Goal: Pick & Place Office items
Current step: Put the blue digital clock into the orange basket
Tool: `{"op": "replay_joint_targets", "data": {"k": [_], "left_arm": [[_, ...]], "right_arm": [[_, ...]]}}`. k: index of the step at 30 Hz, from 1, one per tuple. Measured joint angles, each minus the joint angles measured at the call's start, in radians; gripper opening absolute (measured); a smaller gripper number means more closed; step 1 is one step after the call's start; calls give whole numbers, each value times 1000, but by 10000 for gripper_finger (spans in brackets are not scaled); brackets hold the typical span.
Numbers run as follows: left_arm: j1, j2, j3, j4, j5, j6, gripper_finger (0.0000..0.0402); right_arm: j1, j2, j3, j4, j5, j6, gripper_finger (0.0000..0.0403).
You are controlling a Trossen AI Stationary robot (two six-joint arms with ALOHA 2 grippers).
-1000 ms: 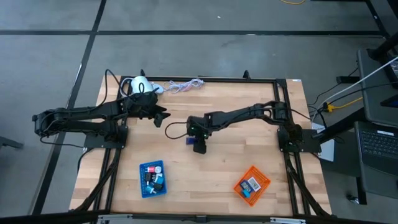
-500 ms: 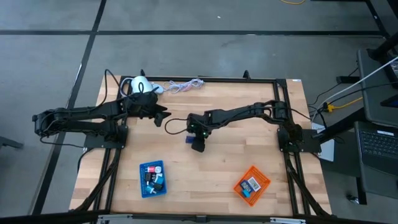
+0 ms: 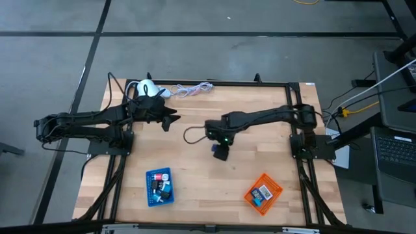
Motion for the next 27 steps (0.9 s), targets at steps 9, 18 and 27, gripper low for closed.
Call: {"op": "replay_joint_targets", "data": {"k": [9,18,27], "left_arm": [[2,0,0,65,26,3,210],[2,0,0,81,67,10,210],[2,0,0,82,73,10,210]], "right_arm": [[158,-147,2,-245,48,176,149],[405,-195,2,-278,54,544,149],[624,-196,-6,-291,60,884,149]]}}
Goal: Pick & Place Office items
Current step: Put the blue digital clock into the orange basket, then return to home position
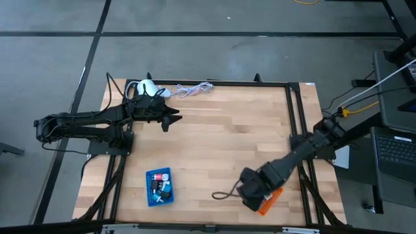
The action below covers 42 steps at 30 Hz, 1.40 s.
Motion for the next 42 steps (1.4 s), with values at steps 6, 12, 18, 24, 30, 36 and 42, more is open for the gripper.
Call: {"op": "replay_joint_targets", "data": {"k": [6,12,18,24,30,36,42], "left_arm": [[0,0,0,0,1,-7,210],[0,0,0,0,2,-17,210],[0,0,0,0,2,-26,210],[0,0,0,0,0,-38,210],[25,0,0,0,-17,-64,210],[60,-13,0,6,-81,-231,210],[72,-19,0,-6,-85,-268,210]], "right_arm": [[90,0,-89,50,-49,167,149],[130,0,-184,213,-49,283,149],[120,0,-194,243,59,289,177],[116,-4,-193,241,93,283,263],[111,-6,-183,222,65,285,296],[96,-7,-149,176,-115,265,301],[95,-8,-149,182,-137,256,301]]}}
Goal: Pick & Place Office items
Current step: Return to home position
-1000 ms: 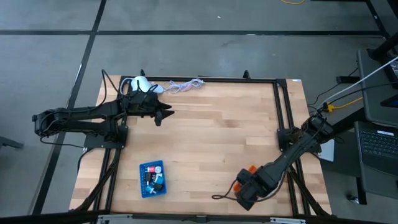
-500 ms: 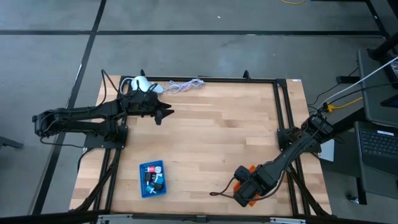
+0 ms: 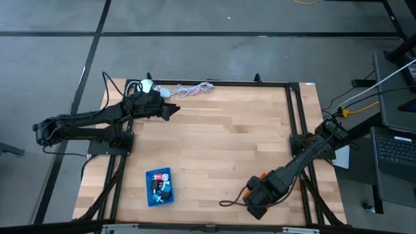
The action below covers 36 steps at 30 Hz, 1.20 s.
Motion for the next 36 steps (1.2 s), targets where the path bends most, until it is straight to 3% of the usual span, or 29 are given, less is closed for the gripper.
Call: {"op": "replay_joint_targets", "data": {"k": [3,7,10,14,17,21,25,30,33,36], "left_arm": [[-1,-1,0,21,24,-65,210],[16,-41,0,203,154,-105,210],[33,-81,-2,389,219,-80,210],[66,-139,42,660,239,-80,210],[100,-186,111,716,361,-53,210],[146,-252,200,692,697,16,210],[180,-301,237,678,964,25,210],[188,-357,237,680,1067,-181,210],[186,-411,187,698,1103,-101,210],[187,-516,71,706,1084,-73,210]], "right_arm": [[-28,-14,12,78,130,-41,301],[-103,-95,81,269,519,-360,302],[-172,-169,126,278,768,-554,302],[-232,-313,136,331,996,-740,302],[-237,-415,136,444,1117,-897,302],[-235,-520,137,476,1136,-1112,302],[-236,-587,137,554,1116,-1077,302],[-235,-625,132,612,869,-1272,302],[-226,-719,41,601,880,-1275,302],[-182,-883,-171,747,895,-1305,302]]}}
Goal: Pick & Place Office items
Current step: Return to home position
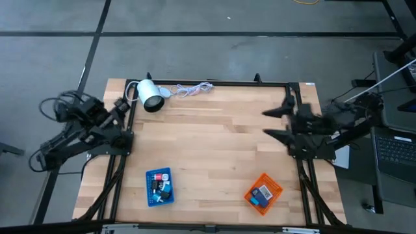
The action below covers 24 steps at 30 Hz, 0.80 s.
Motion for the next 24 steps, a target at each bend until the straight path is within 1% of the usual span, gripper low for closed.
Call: {"op": "replay_joint_targets", "data": {"k": [2,4,6,7,8,9,10,11,13,15,16,18,21,24], "left_arm": [[0,-88,-111,10,-50,-49,210],[0,-183,-228,71,-120,-59,210],[0,-290,-339,143,-146,-55,210],[1,-300,-381,185,-145,-74,210],[6,-299,-423,218,-158,-132,210],[6,-289,-470,274,-158,-187,210],[9,-265,-489,302,-167,-203,210],[17,-255,-520,325,-181,-201,210],[31,-254,-522,235,-168,-135,210],[49,-258,-525,186,-173,-78,210],[59,-260,-528,180,-172,-67,210],[79,-263,-527,141,-162,-61,210],[110,-265,-527,109,-169,-25,210],[141,-266,-528,78,-182,-6,210]], "right_arm": [[28,-123,-184,179,-26,-62,302],[45,-261,-378,289,-44,-78,302],[57,-385,-549,390,-37,-76,302],[61,-446,-623,435,-25,-81,302],[64,-508,-683,475,-25,-99,302],[65,-570,-730,498,-34,-121,302],[67,-634,-767,508,-42,-132,302],[66,-699,-795,493,-41,-138,302],[64,-830,-850,409,-6,-136,302],[65,-915,-884,369,-11,-137,302],[65,-911,-887,372,-21,-152,302],[64,-913,-882,307,0,-164,302],[65,-914,-874,245,22,-98,302],[65,-914,-870,211,25,-81,302]]}}
